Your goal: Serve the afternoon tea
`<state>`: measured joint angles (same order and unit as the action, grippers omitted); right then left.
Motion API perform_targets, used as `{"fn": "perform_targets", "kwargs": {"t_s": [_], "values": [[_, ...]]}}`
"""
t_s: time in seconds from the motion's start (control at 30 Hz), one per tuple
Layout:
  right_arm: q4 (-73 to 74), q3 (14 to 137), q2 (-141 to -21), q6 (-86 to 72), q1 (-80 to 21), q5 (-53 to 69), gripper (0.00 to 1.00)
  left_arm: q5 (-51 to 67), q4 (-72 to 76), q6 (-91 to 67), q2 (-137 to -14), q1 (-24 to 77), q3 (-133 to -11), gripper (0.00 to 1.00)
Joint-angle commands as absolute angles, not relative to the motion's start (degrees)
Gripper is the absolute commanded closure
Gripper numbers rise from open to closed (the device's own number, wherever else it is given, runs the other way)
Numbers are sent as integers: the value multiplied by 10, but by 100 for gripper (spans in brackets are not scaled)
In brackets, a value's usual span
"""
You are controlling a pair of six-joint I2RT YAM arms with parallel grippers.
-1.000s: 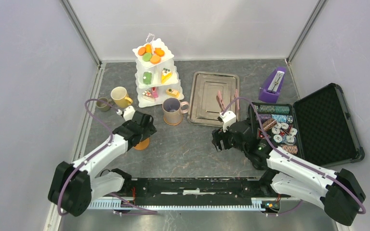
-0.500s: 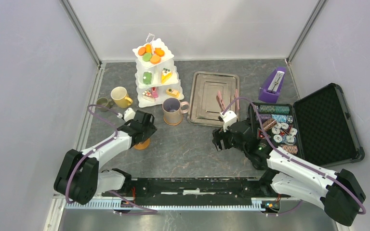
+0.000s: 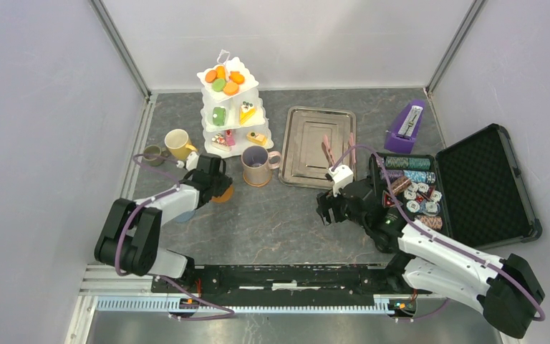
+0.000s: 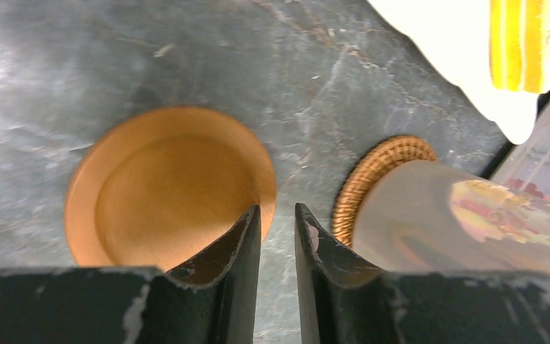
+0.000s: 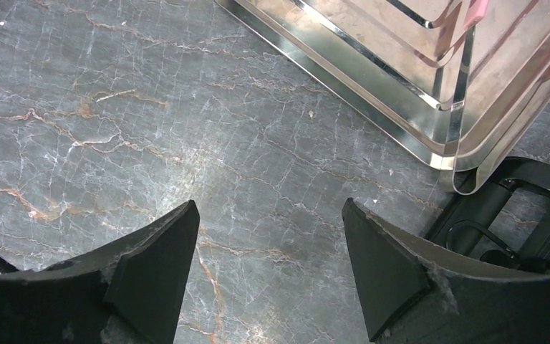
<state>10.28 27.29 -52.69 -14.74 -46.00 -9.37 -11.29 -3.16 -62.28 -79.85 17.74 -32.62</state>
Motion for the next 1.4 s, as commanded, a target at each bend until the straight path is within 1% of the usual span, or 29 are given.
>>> {"fn": "perform_targets", "kwargs": {"t_s": [0.0, 0.17, 0.27, 0.63, 0.87, 1.27, 1.37], "values": [[100, 277, -508, -151, -459, -112, 19, -58, -18, -622, -868, 178, -343, 69], [114, 275, -496, -152, -459, -121, 19, -25, -16, -622, -914, 178, -377, 72], [119, 274, -490, -155, -459, -125, 19, -18, -16, -625, -916, 178, -375, 74], [107, 282, -511, -153, -459, -112, 19, -34, -51, -625, -855, 172, -364, 74], [107, 277, -504, -153, -459, -121, 19, -46, -54, -611, -823, 167, -334, 74], [104, 276, -503, -153, -459, -118, 19, -32, -64, -594, -795, 161, -327, 74], [111, 279, -501, -153, -459, -121, 19, -11, -94, -567, -764, 135, -345, 72]]}}
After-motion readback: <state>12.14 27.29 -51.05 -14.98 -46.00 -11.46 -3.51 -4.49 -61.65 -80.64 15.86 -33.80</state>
